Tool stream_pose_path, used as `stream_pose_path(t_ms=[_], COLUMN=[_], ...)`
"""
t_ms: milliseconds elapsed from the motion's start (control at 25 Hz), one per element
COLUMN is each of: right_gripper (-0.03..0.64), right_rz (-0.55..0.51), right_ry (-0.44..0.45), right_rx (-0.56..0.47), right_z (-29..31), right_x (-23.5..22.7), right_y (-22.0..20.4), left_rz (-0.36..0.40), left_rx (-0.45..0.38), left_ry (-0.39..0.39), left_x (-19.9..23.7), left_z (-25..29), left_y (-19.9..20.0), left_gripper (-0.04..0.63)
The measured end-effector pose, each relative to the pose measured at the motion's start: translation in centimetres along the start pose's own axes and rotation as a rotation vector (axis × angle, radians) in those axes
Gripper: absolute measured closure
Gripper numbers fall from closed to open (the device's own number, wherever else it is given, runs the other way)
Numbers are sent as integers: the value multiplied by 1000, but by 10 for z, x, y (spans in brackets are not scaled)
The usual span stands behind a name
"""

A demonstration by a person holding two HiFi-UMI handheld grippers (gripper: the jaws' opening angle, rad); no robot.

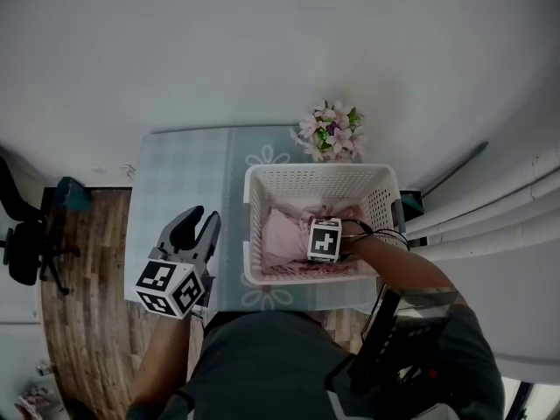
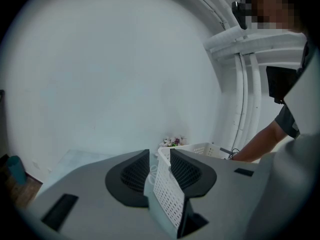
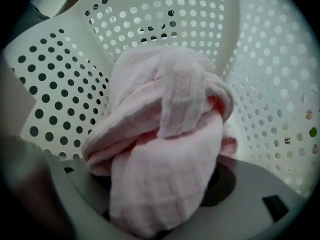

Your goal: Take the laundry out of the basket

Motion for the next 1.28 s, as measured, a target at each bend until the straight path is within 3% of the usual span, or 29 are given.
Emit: stream_pose_path(t_ms=[320,480,1040,1280], right_gripper=[301,307,310,310], right_rz=[-12,-15,147,125], right_ry=[-110,-180,-407,-502], right_rx=[-50,-122,-702,-843], right_z=[-18,-37,-185,-250], right_x=[5,4,11,31], right_y=[-3,-4,-4,6], left_rz=[32,26,89,107], left_rx=[-29,-49,-88,-133], left_ry=[12,30,99,100], left_x=[-16,-24,-49,-54], left_z=[-19,-30,-68,-82], left_y=[9,8,28,32], left_gripper=[463,463,465,465])
Point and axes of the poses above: the fingertips, and each gripper's own axes: z forward along the fingers, x to its left, y out of its top, the point moved 8 cm from there along -z, backward along the fingers, and after that the axes turned 2 degrees about x, right-handed, at the moved point
